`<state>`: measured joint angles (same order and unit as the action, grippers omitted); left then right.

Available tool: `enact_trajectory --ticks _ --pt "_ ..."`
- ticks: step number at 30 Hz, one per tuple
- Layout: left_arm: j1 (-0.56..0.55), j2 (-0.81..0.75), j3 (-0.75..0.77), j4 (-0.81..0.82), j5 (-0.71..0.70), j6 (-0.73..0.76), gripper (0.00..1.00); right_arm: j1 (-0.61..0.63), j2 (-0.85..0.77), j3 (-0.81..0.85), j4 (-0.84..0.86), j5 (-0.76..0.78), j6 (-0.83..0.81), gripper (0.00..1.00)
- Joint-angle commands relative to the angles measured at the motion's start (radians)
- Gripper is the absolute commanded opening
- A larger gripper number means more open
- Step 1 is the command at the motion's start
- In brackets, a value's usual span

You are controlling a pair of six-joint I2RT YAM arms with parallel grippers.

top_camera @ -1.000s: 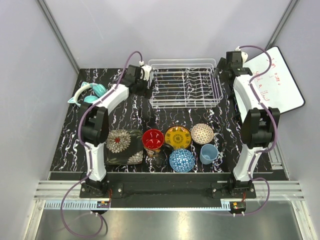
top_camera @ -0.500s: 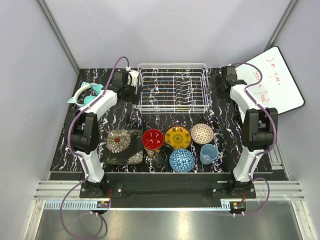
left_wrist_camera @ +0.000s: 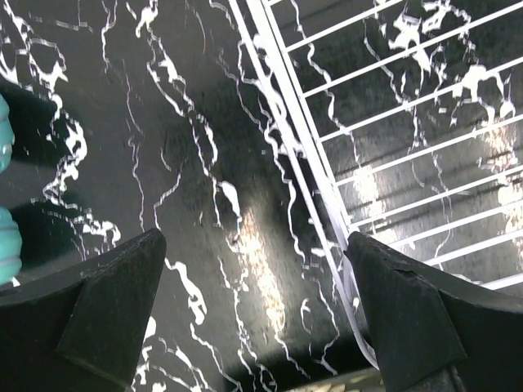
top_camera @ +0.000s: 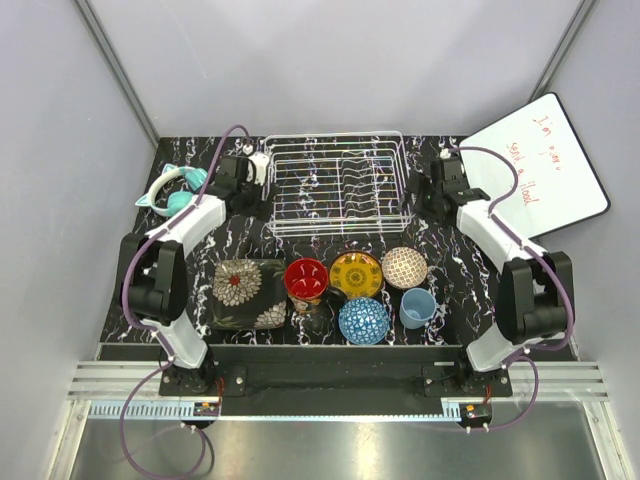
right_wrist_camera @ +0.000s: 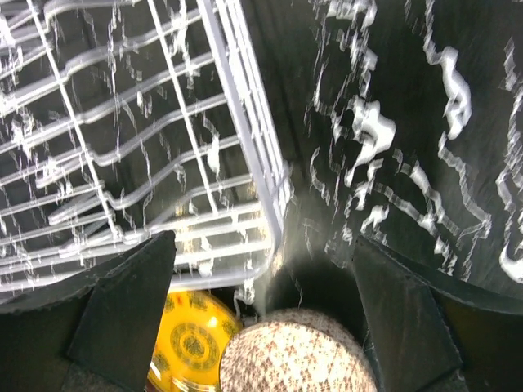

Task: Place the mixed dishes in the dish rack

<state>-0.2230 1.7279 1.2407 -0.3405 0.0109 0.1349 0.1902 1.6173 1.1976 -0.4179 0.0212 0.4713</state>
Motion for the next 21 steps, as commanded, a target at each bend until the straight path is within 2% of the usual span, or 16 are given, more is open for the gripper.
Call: enact_trajectory --ticks 1,6,12,15,18,21 --pt "0.022 -0.037 -0.053 -0.034 -0.051 0.035 0.99 0.040 -0.102 -0.084 0.018 -0.018 0.035 0.95" --pt "0.053 -0.044 -0.050 -0.009 -0.066 0.051 0.99 0.064 -0.174 -0.177 0.013 -0.018 0.046 0.90" --pt "0.083 0.001 0.012 0.003 -0.071 0.052 0.99 0.066 -0.232 -0.211 -0.019 -0.018 0.040 0.85" --pt "0.083 0.022 0.057 -0.017 -0.033 0.026 0.99 0.066 -0.246 -0.210 -0.041 0.005 0.012 0.95" --pt "0.074 0.018 0.077 -0.034 0.024 0.000 0.99 0.066 -0.247 -0.169 -0.062 0.052 -0.019 0.95" --pt "0.063 -0.007 0.071 -0.051 0.073 -0.018 0.99 0.066 -0.235 -0.121 -0.064 0.016 -0.028 0.94"
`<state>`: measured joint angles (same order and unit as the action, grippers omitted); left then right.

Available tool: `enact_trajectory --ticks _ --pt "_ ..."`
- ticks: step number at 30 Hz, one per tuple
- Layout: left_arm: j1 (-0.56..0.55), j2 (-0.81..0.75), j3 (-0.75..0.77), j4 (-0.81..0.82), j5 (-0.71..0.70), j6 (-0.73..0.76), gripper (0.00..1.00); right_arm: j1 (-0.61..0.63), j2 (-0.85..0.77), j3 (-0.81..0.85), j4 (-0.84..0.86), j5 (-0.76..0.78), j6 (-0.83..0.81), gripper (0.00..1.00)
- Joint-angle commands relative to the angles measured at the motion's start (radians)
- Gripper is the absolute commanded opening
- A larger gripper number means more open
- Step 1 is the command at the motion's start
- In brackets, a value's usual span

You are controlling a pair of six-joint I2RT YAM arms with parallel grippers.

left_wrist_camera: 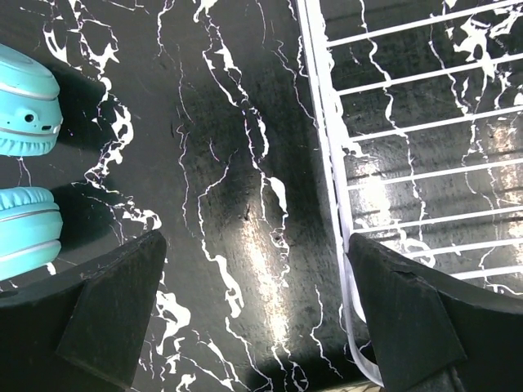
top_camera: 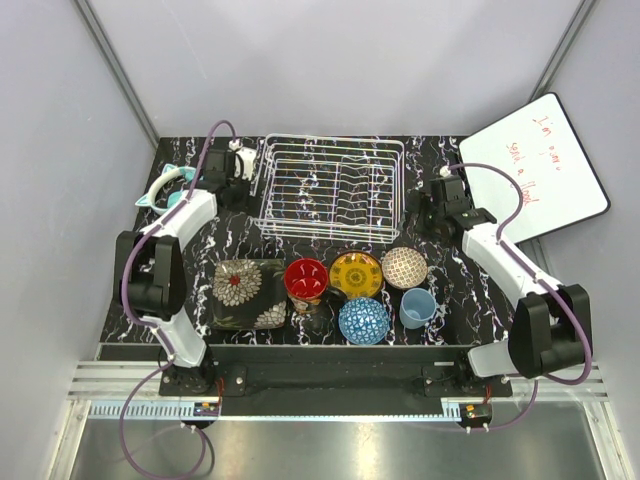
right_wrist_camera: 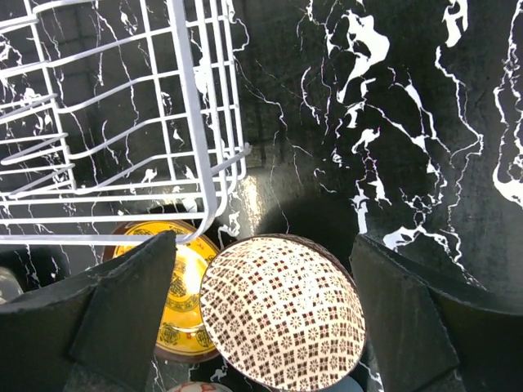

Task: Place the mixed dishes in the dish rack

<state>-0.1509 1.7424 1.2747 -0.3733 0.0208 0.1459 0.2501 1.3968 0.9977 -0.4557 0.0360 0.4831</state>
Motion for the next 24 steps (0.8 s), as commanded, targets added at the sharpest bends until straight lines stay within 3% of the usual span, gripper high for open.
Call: enact_trajectory --ticks 1,10,17,24 --pt "-0.010 -0.027 0.028 -0.027 0.079 -0.037 0.99 0.006 -0.009 0.091 -0.029 -0.014 -0.040 0.94" --pt "-0.041 -0.121 -0.126 -0.050 0.160 -0.080 0.99 0.006 0.002 0.150 -0.138 -0.004 -0.040 0.89" --pt "-0.047 -0.136 -0.163 -0.035 0.162 -0.086 0.99 0.006 -0.188 -0.029 -0.178 0.007 0.006 0.90" --pt "-0.047 -0.138 -0.120 -0.039 0.123 -0.069 0.99 0.006 -0.239 -0.134 -0.173 -0.011 0.040 0.89"
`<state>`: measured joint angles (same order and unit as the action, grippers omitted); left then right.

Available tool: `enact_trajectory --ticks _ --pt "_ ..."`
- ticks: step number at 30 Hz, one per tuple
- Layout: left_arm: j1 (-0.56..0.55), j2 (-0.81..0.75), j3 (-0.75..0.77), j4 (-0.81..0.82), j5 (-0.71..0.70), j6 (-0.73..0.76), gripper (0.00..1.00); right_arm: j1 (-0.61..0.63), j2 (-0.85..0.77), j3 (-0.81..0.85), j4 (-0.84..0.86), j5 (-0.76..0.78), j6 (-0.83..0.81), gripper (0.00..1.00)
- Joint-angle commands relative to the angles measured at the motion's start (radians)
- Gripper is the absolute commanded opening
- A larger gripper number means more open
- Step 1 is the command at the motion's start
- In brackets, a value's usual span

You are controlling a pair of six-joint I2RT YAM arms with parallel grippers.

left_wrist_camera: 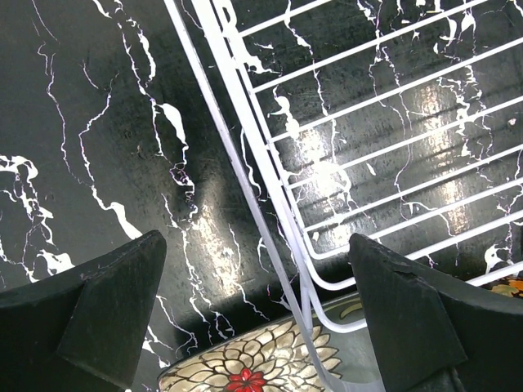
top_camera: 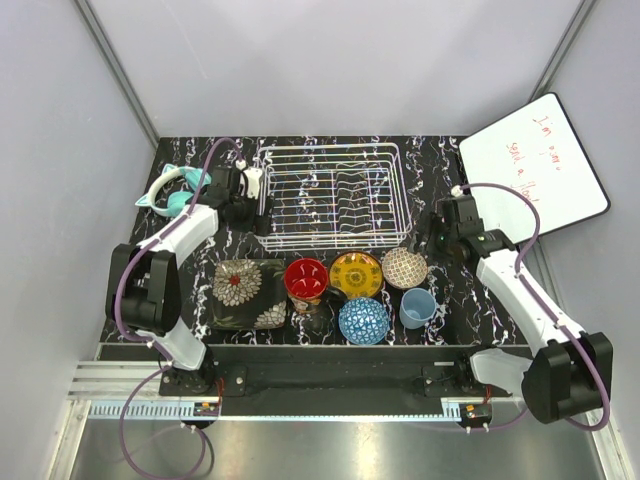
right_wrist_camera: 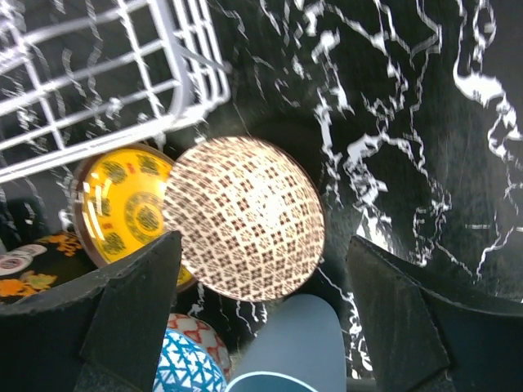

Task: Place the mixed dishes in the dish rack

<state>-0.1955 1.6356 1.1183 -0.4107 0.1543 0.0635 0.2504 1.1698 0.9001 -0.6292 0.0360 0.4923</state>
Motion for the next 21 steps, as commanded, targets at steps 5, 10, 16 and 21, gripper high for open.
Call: enact_trajectory --ticks 5,10,16,21 --pt "0.005 -0.025 0.113 -0.037 -0.035 -0.004 0.99 0.006 0.019 -0.084 0.014 -0.021 0.049 0.86" --pt "0.057 -0.037 0.233 -0.076 0.002 -0.018 0.99 0.006 0.024 -0.151 0.094 -0.030 0.066 0.84" --pt "0.080 -0.040 0.298 -0.106 -0.010 -0.007 0.99 0.006 0.068 -0.204 0.196 -0.068 0.097 0.75" --pt "0.090 -0.062 0.276 -0.114 -0.027 0.009 0.99 0.006 0.123 -0.248 0.295 -0.097 0.118 0.62"
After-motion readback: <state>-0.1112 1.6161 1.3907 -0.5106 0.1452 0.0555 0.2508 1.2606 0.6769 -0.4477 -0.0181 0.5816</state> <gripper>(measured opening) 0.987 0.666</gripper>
